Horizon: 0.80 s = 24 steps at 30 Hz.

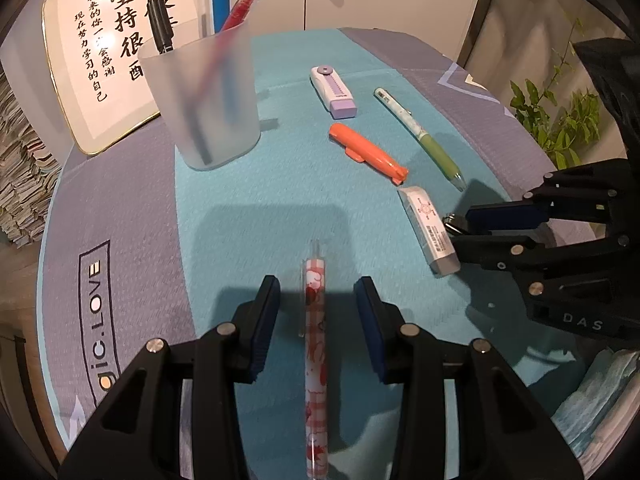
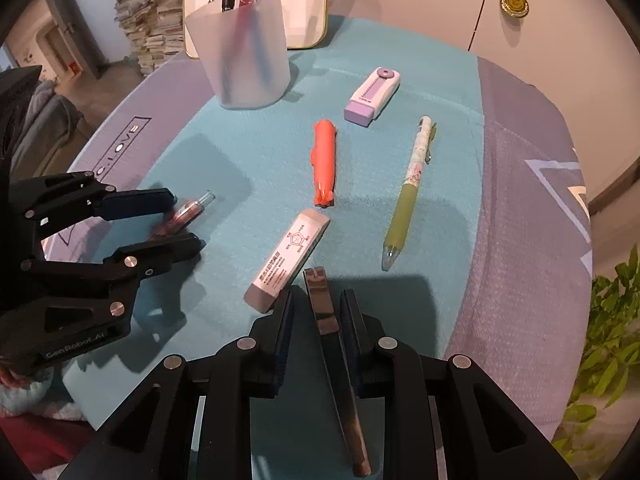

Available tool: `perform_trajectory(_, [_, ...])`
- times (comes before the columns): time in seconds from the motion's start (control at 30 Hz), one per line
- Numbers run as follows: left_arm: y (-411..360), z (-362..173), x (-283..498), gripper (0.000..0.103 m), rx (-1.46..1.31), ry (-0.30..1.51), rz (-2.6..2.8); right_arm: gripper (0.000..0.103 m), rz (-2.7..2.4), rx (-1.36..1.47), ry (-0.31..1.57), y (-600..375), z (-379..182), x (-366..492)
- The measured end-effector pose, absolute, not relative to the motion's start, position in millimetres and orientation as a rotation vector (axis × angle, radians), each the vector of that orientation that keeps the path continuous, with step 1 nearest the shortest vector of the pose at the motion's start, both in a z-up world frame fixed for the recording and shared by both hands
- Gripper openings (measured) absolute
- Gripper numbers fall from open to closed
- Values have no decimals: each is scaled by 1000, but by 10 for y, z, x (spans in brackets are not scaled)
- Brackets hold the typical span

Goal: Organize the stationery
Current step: 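Carry the pink floral pen toward the cup with the left gripper while the right gripper lifts the black pen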

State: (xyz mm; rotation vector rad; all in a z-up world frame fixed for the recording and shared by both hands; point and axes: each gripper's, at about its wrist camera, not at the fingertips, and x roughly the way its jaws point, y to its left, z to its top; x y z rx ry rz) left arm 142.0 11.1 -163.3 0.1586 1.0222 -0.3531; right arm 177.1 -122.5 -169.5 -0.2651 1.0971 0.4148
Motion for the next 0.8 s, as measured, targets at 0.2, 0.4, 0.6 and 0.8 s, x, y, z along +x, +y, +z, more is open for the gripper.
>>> perform_trajectory(0.2, [61, -1631, 1472, 12, 182, 1004, -355, 14, 409, -254, 1098, -1231, -1700, 1812])
perform_trajectory(0.4, [121, -1505, 1438, 11, 135, 987, -359, 13, 395, -181, 1037, -1343, -1501, 1672])
perform_trajectory(0.6, [111, -1195, 1242, 11, 134, 894, -373, 13, 397, -117, 935, -1437, -1187, 1429])
perform_trajectory(0.8, [124, -920, 1061, 11, 135, 797, -396, 12, 402, -80, 839, -1475, -907, 1184])
